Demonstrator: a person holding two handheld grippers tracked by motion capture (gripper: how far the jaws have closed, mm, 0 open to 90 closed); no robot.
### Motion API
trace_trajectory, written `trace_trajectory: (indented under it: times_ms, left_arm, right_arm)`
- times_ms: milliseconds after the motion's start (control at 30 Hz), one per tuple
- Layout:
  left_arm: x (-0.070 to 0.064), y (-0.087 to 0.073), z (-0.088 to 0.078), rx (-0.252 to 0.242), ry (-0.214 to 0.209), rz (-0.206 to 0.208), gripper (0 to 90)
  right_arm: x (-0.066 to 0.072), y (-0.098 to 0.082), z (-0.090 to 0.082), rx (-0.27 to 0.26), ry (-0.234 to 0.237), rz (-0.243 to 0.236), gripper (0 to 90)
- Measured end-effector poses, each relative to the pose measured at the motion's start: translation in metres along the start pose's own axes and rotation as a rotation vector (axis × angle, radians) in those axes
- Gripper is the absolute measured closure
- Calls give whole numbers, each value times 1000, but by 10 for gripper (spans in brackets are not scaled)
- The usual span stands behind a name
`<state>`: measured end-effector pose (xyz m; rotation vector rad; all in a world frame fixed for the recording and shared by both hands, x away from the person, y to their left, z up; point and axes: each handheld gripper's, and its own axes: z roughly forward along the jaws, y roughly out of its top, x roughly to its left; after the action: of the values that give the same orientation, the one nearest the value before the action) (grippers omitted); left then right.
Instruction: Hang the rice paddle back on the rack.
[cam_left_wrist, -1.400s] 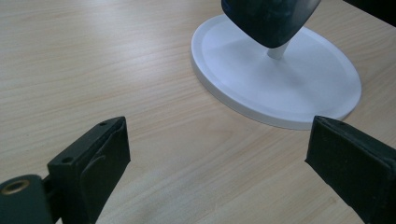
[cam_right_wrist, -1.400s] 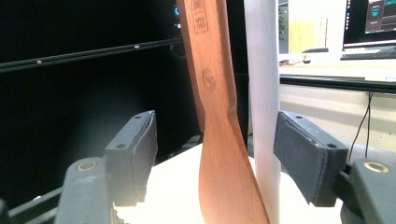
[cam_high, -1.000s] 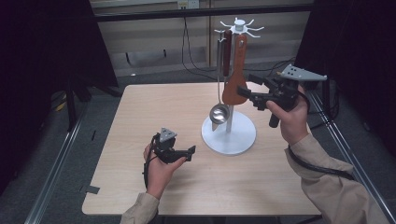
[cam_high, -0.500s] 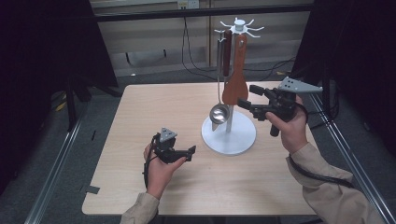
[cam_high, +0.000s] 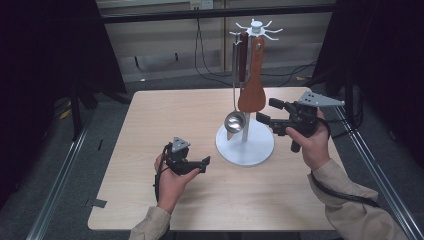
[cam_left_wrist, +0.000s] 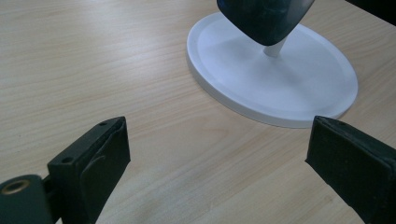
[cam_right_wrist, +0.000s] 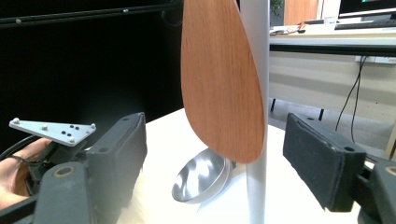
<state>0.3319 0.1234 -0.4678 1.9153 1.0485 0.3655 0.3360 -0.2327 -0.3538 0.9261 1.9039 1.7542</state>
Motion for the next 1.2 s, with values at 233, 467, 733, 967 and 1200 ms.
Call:
trace_trajectory:
  times_ms: [233,467,733,967,1200]
  left_arm:
    - [0,0,0,3,1,4,58]
    - [-1,0,1,5,-1,8,55]
    - [-1,-1,2,7,-7,8,47]
    - [-1,-1,1,2,-7,6,41]
    - [-1,-1,1,2,-8,7,39]
  right_arm:
    - [-3,-12,-3,15,-16,1,210]
    - [-5,-22,-6,26,-21,10,204]
    - [-7,-33,-8,46,-27,17,197]
    - [-7,-44,-9,73,-32,13,190]
    - [-7,-54,-9,102,-30,2,185]
